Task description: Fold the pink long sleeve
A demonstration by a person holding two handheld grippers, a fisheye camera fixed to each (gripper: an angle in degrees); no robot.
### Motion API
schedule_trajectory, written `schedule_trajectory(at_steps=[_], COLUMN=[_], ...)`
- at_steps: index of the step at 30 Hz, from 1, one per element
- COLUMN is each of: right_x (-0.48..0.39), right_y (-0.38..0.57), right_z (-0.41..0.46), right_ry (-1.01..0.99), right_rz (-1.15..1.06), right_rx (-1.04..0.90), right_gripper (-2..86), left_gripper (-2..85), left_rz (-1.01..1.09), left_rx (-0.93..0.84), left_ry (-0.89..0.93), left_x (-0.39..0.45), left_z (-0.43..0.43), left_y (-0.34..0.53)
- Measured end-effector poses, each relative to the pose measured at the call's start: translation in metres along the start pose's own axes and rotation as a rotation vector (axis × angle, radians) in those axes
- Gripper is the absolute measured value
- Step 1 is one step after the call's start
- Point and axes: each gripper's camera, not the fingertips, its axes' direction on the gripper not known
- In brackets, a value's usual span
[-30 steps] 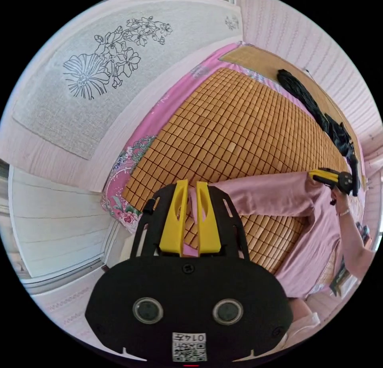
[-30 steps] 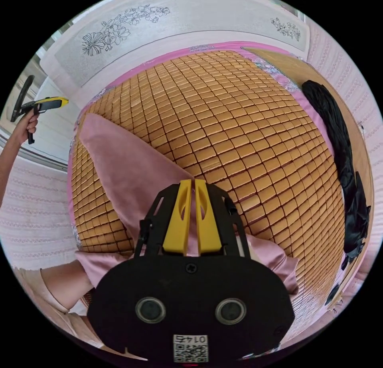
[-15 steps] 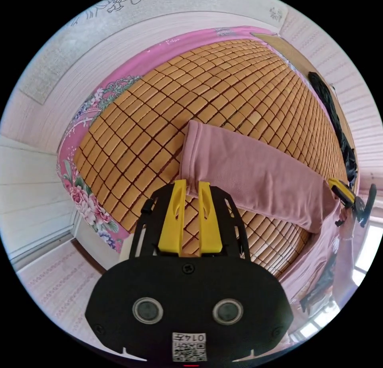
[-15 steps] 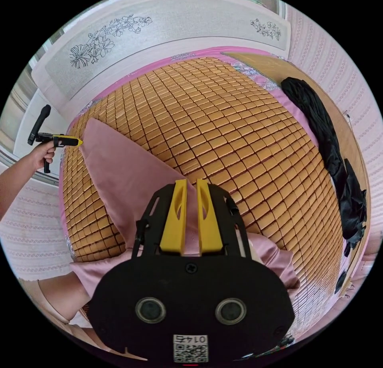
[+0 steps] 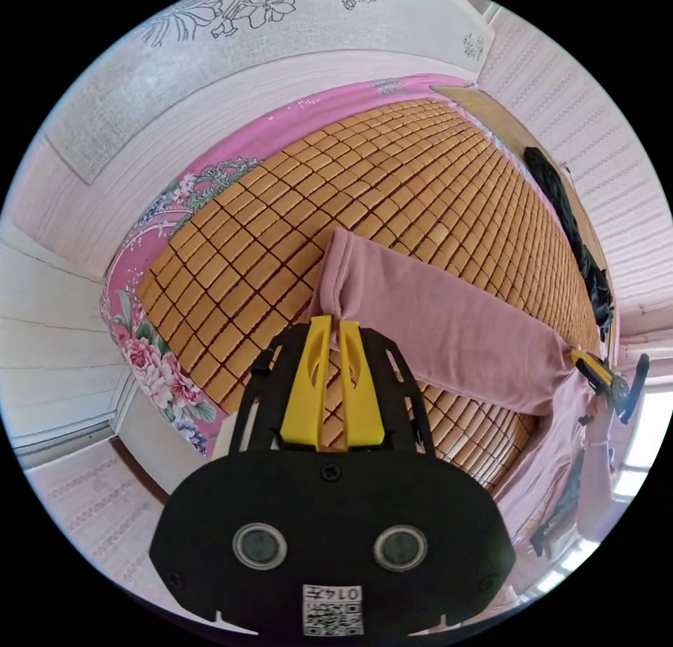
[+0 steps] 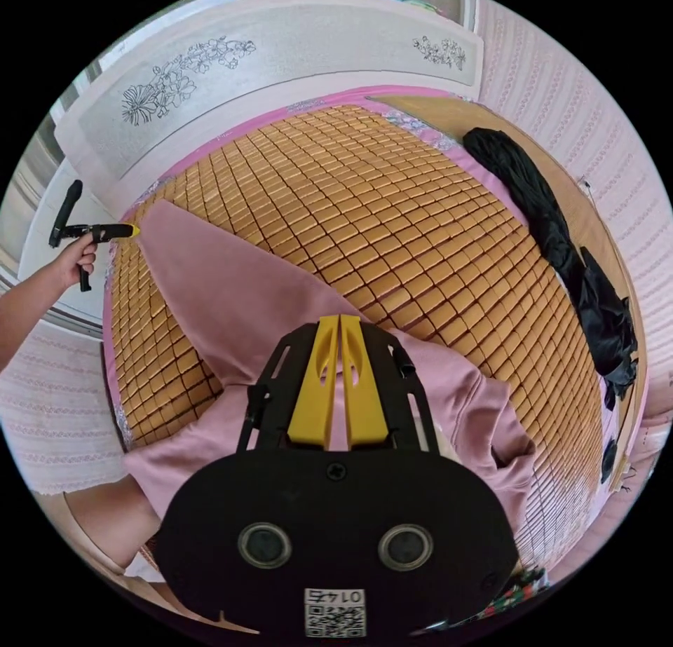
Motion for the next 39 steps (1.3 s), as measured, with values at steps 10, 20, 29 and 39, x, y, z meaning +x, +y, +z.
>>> schedule_trajectory(at_steps=[10,20,29,39], right_x=[0.069,0.128,0.165,0.155], right_y=[0.112,0.238,0.306,0.417], right_z=[-0.093,-0.121,-0.197,-0.291], right_ry=[-0.701,-0.878,-0.889,-0.888], right_rz=[0.244,0.451,0.435,0.509], right_rx=[0.275,0.117,0.302,0.389], right_gripper=[15.3,5.2,0.7,1.1], left_gripper=[-0.9,-0.8,-0.8,0.8], left_rz=[0.585,0.911,1.08,1.259], left_rx=[0.144,-0.151,-0.048,-0.16], left_ry=[0.718,0.73,0.705,1.074], left_x=[0.18,0.329,0.373,0.452], left_z=[-0.073,-0.008,-0.019,-0.027], left_y=[0.114,0.256,0.298,0.353])
